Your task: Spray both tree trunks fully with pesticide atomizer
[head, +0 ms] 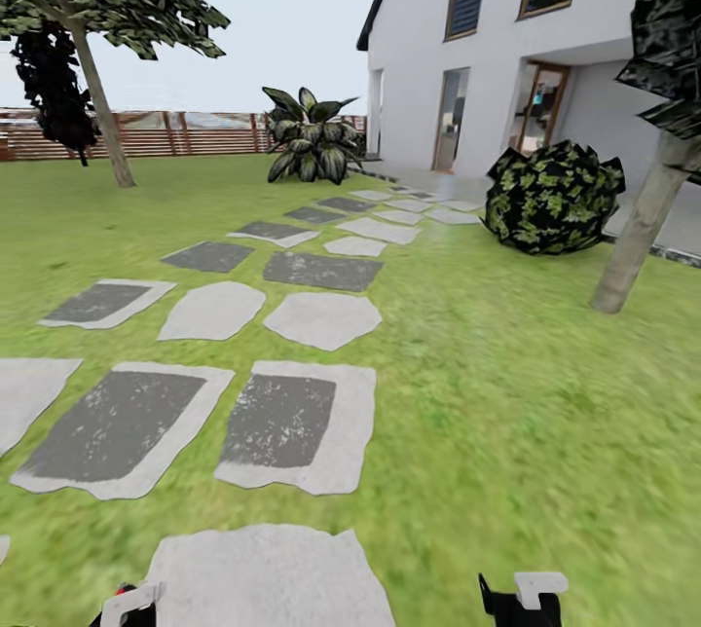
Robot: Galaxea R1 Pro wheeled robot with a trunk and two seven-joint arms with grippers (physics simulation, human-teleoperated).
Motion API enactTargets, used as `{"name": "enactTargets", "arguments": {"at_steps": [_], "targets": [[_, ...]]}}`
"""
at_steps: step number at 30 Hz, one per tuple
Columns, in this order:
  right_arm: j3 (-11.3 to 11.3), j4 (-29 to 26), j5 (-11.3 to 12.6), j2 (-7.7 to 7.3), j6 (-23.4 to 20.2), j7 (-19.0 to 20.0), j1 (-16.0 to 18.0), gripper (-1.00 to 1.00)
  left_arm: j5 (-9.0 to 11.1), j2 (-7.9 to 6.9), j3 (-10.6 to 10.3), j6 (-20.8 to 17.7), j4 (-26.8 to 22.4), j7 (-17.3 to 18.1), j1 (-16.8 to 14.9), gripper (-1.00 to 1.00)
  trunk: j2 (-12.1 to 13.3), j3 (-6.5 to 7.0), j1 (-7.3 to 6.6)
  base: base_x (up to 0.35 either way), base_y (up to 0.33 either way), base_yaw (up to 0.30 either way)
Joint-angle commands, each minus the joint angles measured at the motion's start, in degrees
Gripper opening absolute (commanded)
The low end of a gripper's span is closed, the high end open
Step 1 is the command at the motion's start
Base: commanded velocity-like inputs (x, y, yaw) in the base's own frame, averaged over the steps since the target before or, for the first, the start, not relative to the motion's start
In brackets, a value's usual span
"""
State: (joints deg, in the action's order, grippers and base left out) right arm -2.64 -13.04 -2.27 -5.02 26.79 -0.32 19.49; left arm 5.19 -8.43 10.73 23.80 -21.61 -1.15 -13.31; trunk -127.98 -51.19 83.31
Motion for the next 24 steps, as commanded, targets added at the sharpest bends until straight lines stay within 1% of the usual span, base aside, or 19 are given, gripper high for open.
{"name": "enactTargets", "arguments": {"at_steps": [1,24], "targets": [[-0.3,0.0,-0.2,0.01,0.2,0.0,0.0,1.00,0.5,-0.01,-0.1,0.2,0.1,0.0,-0.1,-1.00,0.0,-0.05,0.02,0.278,0.212,0.286],[-0.3,0.0,-0.2,0.03,0.2,0.0,0.0,1.00,0.5,-0.07,-0.2,0.2,0.1,0.1,-0.1,-1.00,0.0,-0.05,0.02,0.281,0.202,0.286]]}}
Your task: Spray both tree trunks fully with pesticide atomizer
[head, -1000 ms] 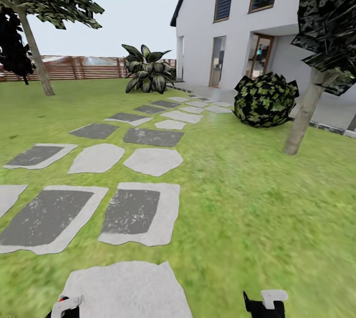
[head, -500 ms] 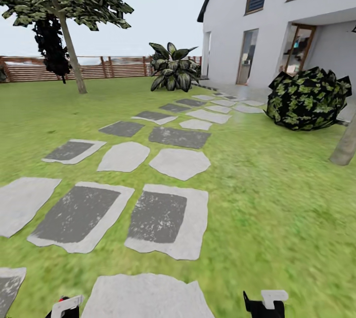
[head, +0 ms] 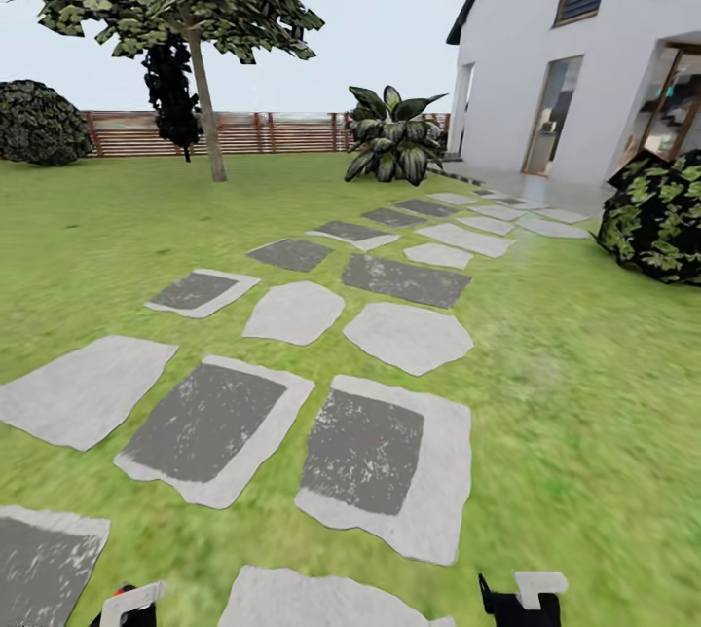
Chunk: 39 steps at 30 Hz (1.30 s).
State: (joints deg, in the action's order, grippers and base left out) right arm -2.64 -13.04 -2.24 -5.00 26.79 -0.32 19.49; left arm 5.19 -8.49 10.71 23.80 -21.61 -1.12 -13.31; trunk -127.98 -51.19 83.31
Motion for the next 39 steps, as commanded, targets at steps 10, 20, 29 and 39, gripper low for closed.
{"name": "enactTargets", "arguments": {"at_steps": [10,20,29,39], "targets": [[-0.3,0.0,-0.3,0.03,0.2,0.0,0.0,1.00,0.5,-0.01,-0.2,0.2,0.1,0.1,-0.1,-1.00,0.0,-0.05,0.02,0.293,0.164,0.286],[-0.3,0.0,-0.3,0.04,0.2,0.0,0.0,1.00,0.5,0.00,-0.2,0.3,0.1,0.0,-0.1,-1.00,0.0,-0.05,0.02,0.298,0.151,0.286],[-0.3,0.0,-0.3,0.07,0.2,0.0,0.0,1.00,0.5,0.00,-0.2,0.4,0.1,0.1,-0.1,-1.00,0.0,-0.09,0.02,0.305,0.131,0.286],[-0.3,0.0,-0.3,0.00,0.1,0.0,0.0,1.00,0.5,0.05,-0.3,0.4,0.1,0.0,-0.1,-1.00,0.0,-0.67,0.02,0.311,0.113,0.217]]}}
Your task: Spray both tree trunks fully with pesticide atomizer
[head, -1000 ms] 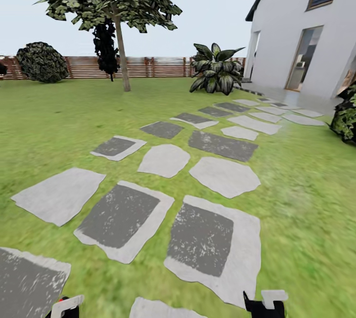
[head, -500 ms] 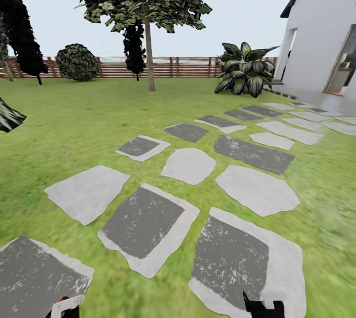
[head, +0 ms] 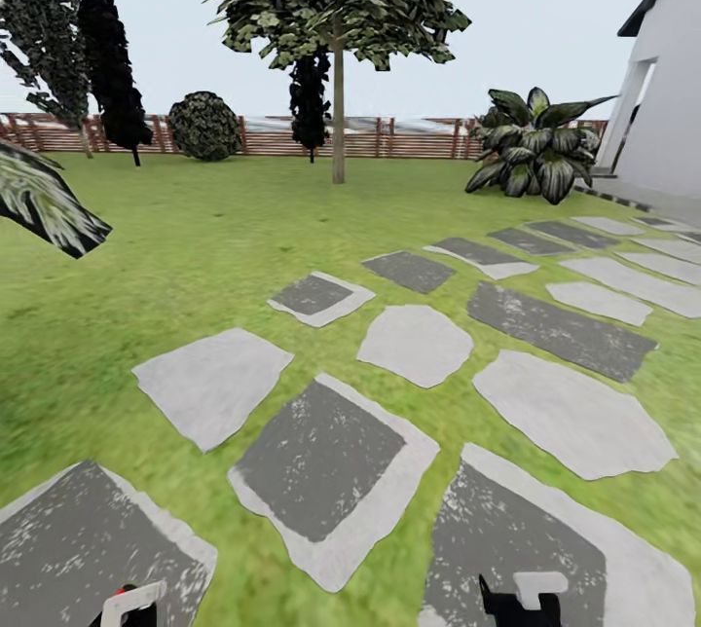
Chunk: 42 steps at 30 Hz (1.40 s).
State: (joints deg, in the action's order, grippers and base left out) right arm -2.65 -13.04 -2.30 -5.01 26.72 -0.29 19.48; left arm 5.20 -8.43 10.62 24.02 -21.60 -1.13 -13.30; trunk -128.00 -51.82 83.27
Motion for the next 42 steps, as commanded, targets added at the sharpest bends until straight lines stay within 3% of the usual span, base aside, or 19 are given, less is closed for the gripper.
{"name": "enactTargets", "arguments": {"at_steps": [1,11,42], "targets": [[-0.2,0.0,-0.3,0.01,0.2,0.0,0.0,1.00,0.5,-0.01,-0.2,0.2,0.1,0.1,-0.1,-1.00,0.0,-0.13,0.05,0.319,0.095,0.143],[-0.3,0.0,-0.3,0.00,0.2,0.0,0.0,1.00,0.5,-0.01,-0.2,0.3,0.1,0.1,-0.1,-1.00,0.0,-0.87,0.05,0.332,0.033,0.049],[-0.2,0.1,-0.3,-0.18,0.2,0.1,0.0,1.00,0.5,-0.02,-0.2,0.1,0.1,0.0,-0.1,-1.00,0.0,-0.90,0.05,0.338,0.046,0.000]]}}
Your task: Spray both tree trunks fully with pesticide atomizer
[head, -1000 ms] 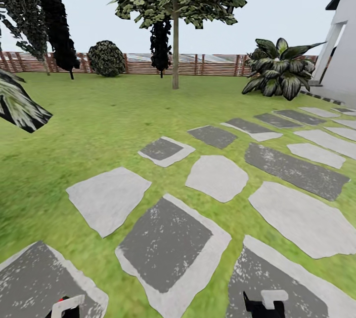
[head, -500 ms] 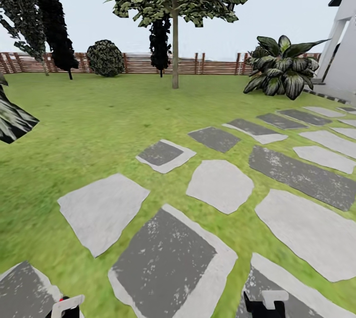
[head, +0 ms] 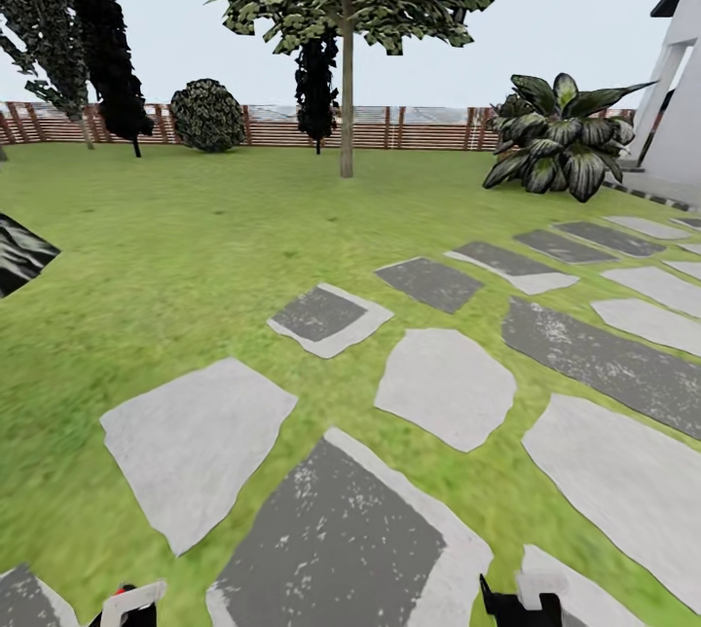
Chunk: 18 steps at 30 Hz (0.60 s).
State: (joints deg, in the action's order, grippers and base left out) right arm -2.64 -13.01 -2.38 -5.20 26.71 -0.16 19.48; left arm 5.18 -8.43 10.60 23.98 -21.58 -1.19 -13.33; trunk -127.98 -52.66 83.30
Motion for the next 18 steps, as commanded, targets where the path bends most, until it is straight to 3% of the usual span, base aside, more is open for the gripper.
{"name": "enactTargets", "arguments": {"at_steps": [1,8,18], "targets": [[-0.3,0.1,-0.3,0.02,0.2,0.0,0.0,1.00,0.5,-0.03,-0.1,0.2,0.0,0.0,0.0,-1.00,0.0,-0.05,0.02,0.338,0.098,-0.033],[-0.3,0.1,-0.3,0.02,0.2,0.0,0.0,1.00,0.5,-0.07,-0.1,0.2,0.0,0.0,0.0,-1.00,0.0,-0.05,0.02,0.338,0.098,-0.093],[-0.3,0.1,-0.3,0.02,0.2,0.0,0.0,1.00,0.5,-0.04,-0.1,0.2,0.0,0.0,0.0,-1.00,0.0,-0.05,0.02,0.338,0.053,-0.008]]}}
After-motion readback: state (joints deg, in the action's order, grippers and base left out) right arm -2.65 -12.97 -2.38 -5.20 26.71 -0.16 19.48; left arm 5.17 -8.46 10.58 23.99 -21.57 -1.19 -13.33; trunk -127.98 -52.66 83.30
